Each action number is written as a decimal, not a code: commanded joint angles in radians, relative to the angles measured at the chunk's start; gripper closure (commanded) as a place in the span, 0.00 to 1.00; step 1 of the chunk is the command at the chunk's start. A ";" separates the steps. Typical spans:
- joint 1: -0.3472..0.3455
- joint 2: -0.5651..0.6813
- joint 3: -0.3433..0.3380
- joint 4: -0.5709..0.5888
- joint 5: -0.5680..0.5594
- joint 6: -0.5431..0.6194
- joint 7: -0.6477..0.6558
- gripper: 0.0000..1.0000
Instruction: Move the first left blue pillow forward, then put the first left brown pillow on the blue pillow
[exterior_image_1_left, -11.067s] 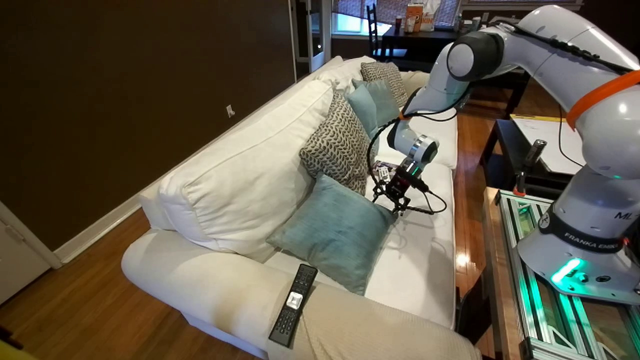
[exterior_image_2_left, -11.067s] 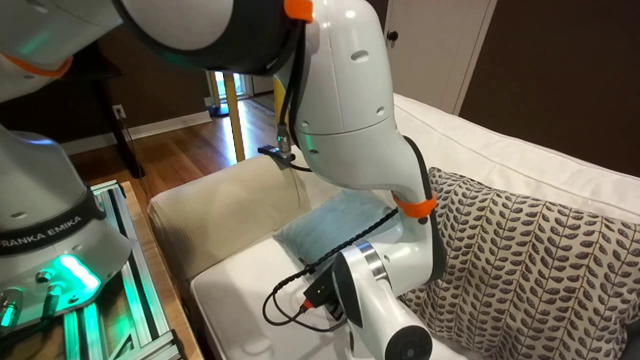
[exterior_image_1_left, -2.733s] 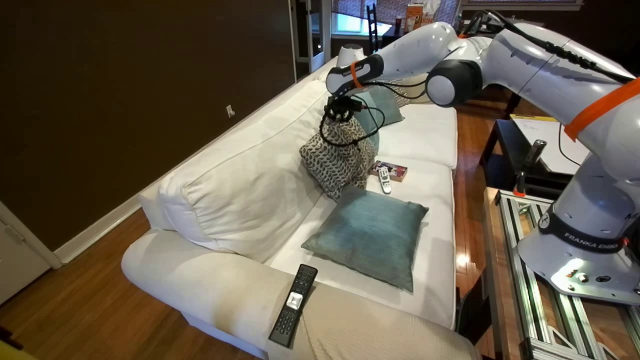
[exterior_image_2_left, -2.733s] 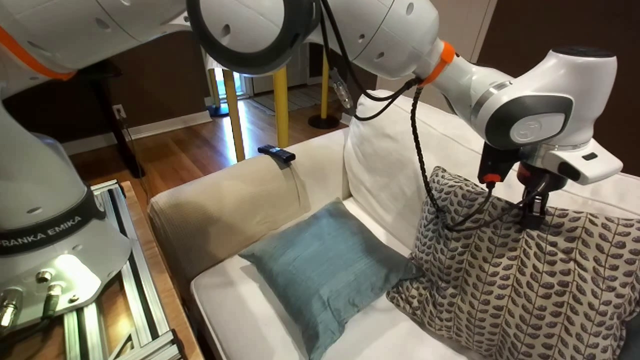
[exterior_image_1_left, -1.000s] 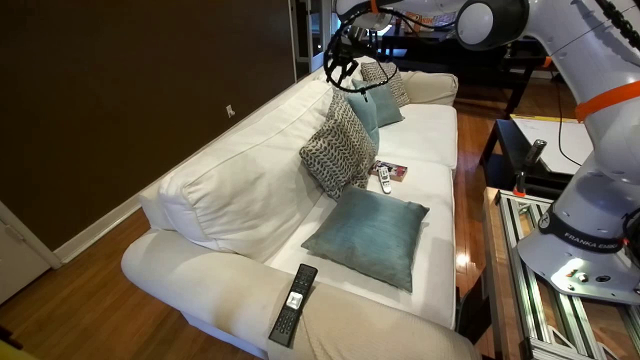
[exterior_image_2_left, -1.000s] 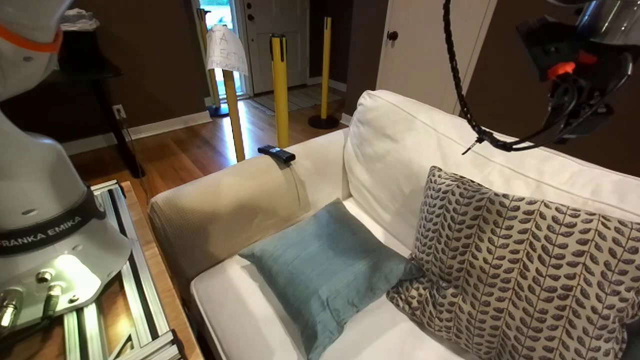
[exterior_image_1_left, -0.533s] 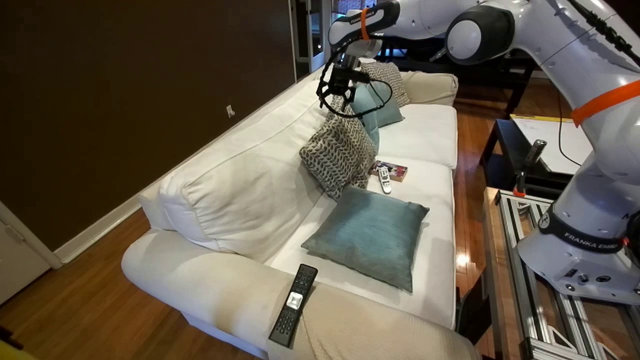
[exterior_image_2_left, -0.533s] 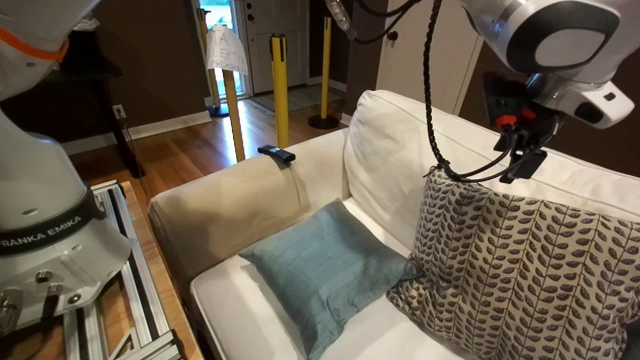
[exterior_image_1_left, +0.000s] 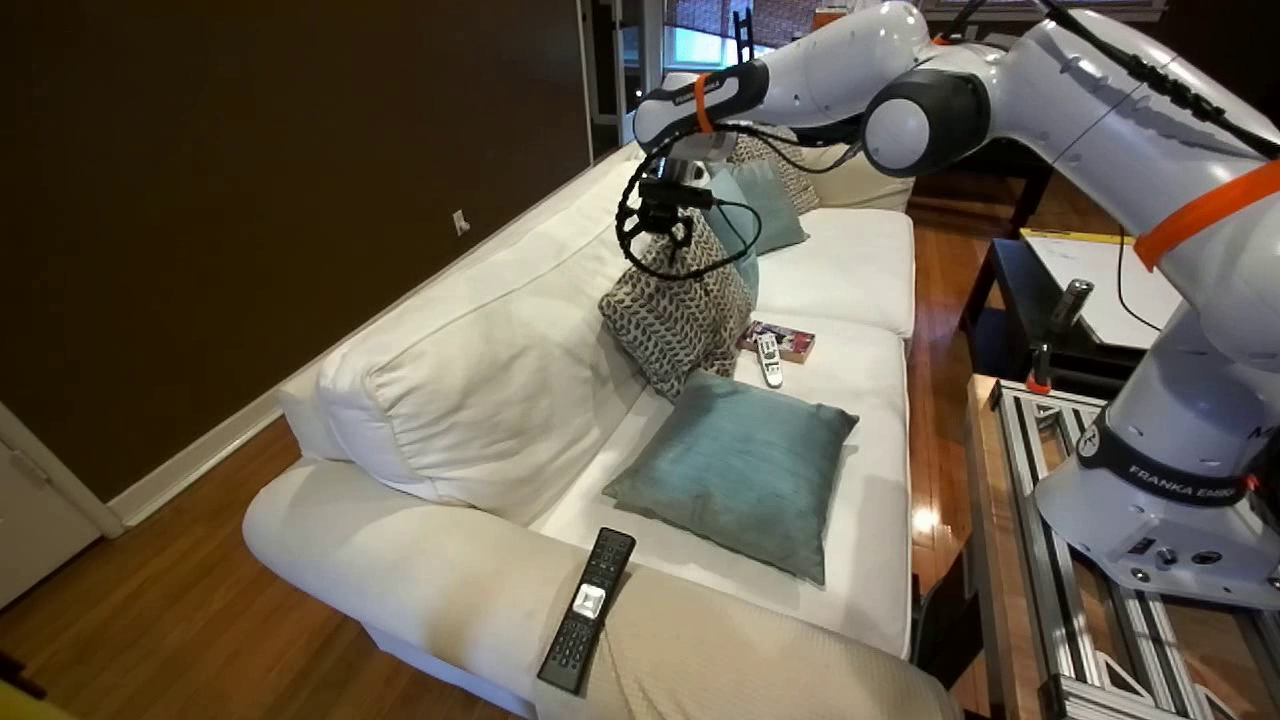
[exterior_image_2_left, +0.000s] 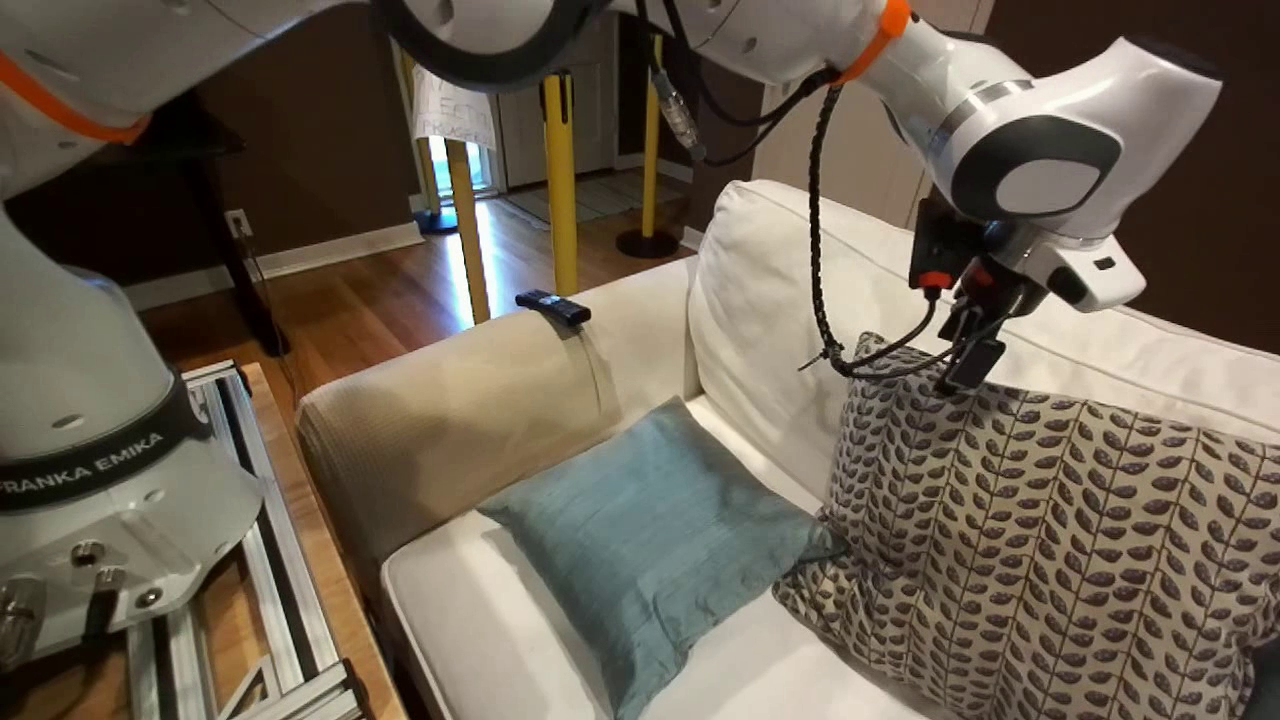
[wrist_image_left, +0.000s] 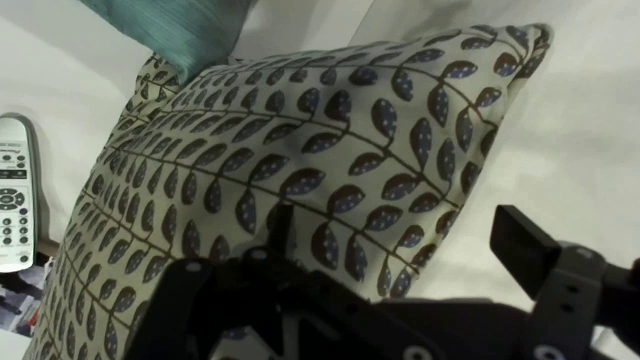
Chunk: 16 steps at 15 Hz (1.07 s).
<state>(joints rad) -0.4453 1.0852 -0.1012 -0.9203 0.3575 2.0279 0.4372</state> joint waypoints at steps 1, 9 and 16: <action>0.035 0.097 -0.031 0.121 -0.027 -0.015 0.132 0.00; 0.063 0.271 -0.088 0.315 -0.087 -0.027 0.305 0.00; 0.038 0.308 -0.046 0.367 -0.130 -0.134 0.292 0.50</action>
<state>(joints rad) -0.3860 1.3417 -0.1731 -0.6323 0.2615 1.9731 0.7335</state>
